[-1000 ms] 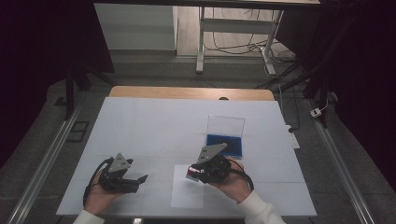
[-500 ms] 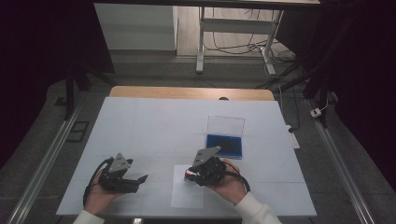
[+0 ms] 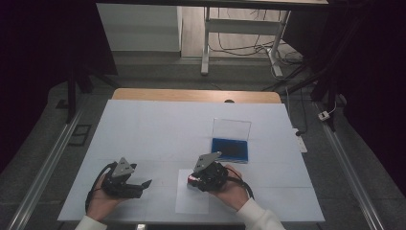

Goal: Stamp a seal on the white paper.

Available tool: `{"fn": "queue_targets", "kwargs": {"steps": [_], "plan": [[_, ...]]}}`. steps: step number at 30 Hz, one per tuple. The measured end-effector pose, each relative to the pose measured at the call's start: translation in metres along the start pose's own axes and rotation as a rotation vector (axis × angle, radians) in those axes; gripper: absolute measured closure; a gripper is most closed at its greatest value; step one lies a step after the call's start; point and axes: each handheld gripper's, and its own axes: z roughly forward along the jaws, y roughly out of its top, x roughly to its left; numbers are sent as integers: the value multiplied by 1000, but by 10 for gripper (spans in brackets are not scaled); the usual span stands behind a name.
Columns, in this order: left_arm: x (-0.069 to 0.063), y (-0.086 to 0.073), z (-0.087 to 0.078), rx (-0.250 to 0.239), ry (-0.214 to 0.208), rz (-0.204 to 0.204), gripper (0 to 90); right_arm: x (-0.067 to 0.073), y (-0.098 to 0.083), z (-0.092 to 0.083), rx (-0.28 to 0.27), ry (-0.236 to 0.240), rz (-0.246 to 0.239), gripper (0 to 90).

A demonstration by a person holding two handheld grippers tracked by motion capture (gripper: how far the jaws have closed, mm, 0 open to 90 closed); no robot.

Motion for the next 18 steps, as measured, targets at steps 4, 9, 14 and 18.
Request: {"fn": "queue_targets", "kwargs": {"steps": [4,9,14,18], "plan": [[0,0,0,2,2,-1,193,0,0,1,-1,-1,2,695],[0,0,1,5,3,2,194,-1,-1,4,5,-1,6,695],[0,0,0,4,0,4,197,-1,-1,5,8,1,7,695],[0,0,0,6,0,5,198,-1,-1,6,12,3,9,694]]}}
